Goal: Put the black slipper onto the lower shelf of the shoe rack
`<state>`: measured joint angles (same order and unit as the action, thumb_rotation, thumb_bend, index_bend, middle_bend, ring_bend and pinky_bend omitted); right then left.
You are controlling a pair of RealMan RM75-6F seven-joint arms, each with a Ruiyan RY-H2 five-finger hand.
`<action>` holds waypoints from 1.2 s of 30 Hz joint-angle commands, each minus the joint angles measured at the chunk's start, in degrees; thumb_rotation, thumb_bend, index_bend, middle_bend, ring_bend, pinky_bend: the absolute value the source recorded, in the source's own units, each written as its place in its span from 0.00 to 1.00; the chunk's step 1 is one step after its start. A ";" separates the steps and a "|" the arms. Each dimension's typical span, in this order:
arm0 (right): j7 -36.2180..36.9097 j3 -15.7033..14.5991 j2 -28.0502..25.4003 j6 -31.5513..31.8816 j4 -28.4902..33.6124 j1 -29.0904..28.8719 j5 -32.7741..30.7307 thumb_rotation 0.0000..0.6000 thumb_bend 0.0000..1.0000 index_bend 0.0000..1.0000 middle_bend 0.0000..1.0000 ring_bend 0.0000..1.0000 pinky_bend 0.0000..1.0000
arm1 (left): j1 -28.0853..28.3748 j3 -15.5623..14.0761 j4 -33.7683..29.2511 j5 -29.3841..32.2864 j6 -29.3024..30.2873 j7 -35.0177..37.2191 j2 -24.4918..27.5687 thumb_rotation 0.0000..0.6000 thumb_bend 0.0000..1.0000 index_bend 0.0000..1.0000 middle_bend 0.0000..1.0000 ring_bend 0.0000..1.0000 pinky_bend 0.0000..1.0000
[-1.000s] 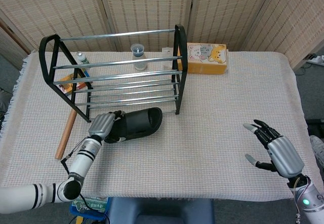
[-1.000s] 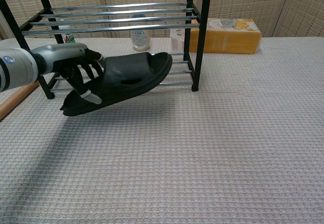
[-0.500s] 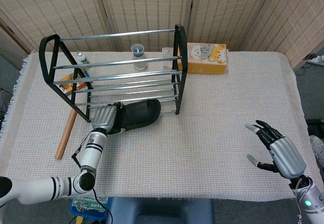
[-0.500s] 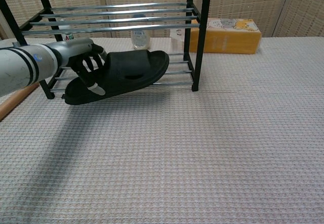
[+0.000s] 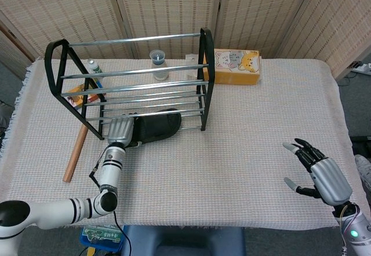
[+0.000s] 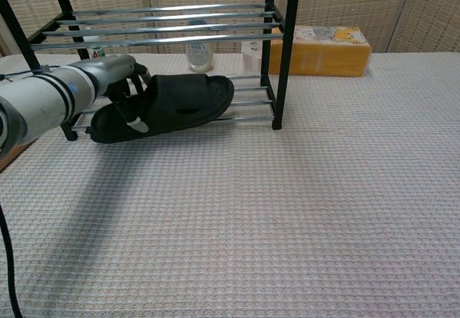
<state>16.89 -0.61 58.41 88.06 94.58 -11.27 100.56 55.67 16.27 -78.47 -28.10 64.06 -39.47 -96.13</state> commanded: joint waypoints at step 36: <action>1.74 0.01 -0.03 0.22 -1.71 0.78 -0.88 1.00 0.27 0.10 0.20 0.14 0.24 | 5.31 7.07 9.15 12.03 -2.48 -8.53 -3.85 1.00 0.13 0.10 0.22 0.19 0.39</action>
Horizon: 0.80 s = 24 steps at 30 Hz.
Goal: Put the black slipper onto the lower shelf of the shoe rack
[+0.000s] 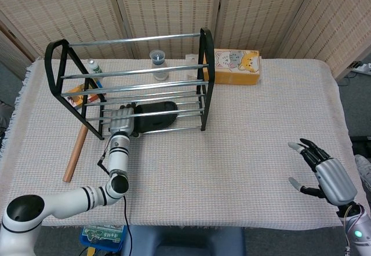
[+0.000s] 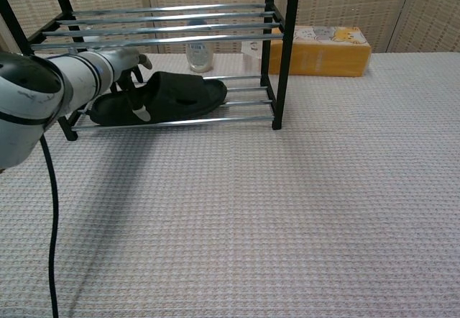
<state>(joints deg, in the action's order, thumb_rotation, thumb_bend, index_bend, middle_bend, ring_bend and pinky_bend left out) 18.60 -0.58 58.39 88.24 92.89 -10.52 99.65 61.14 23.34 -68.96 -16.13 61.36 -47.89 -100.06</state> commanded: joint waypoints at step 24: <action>0.44 -0.11 0.08 0.04 -0.25 -0.20 0.79 1.00 0.27 0.10 0.20 0.14 0.24 | -7.42 -6.14 -11.67 -6.62 3.58 1.85 7.06 1.00 0.13 0.07 0.18 0.16 0.38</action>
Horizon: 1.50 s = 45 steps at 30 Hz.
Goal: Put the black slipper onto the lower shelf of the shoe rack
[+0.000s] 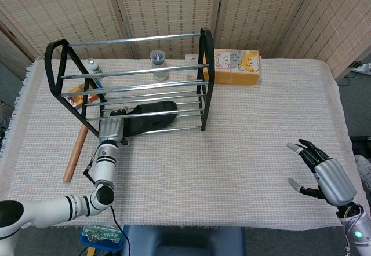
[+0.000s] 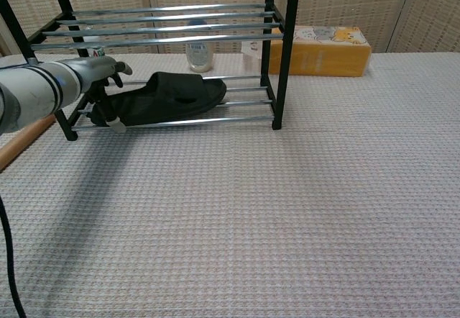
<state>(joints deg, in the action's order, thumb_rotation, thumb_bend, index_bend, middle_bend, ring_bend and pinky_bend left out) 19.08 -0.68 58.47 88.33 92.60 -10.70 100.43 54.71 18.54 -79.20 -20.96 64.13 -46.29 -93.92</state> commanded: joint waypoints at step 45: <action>0.65 -0.13 0.05 0.67 -0.61 0.43 -0.16 1.00 0.27 0.10 0.20 0.14 0.24 | 1.83 -7.37 -15.58 -1.24 -0.51 -7.03 5.13 1.00 0.13 0.22 0.20 0.13 0.35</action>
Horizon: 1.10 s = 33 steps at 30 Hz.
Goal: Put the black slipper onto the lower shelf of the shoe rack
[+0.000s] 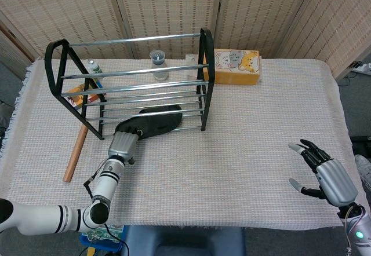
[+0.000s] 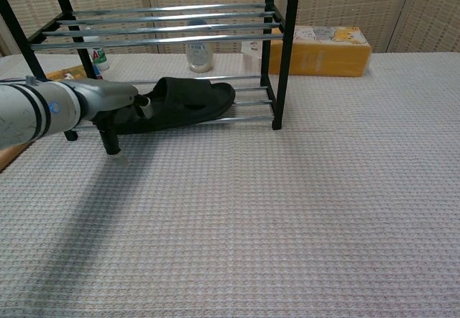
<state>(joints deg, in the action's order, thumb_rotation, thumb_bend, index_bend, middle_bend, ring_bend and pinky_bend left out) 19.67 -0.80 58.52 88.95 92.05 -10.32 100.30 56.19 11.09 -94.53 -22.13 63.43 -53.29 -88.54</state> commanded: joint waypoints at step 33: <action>0.50 0.00 0.06 0.44 -0.38 0.19 0.20 1.00 0.27 0.10 0.20 0.14 0.24 | -3.89 -6.74 -0.39 -20.77 0.90 10.64 3.73 1.00 0.13 0.18 0.20 0.13 0.34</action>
<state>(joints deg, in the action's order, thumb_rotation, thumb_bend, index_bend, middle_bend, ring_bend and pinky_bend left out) 20.18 -0.79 58.59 89.39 91.66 -10.15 100.50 53.52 5.63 -94.72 -41.00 65.00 -44.18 -85.69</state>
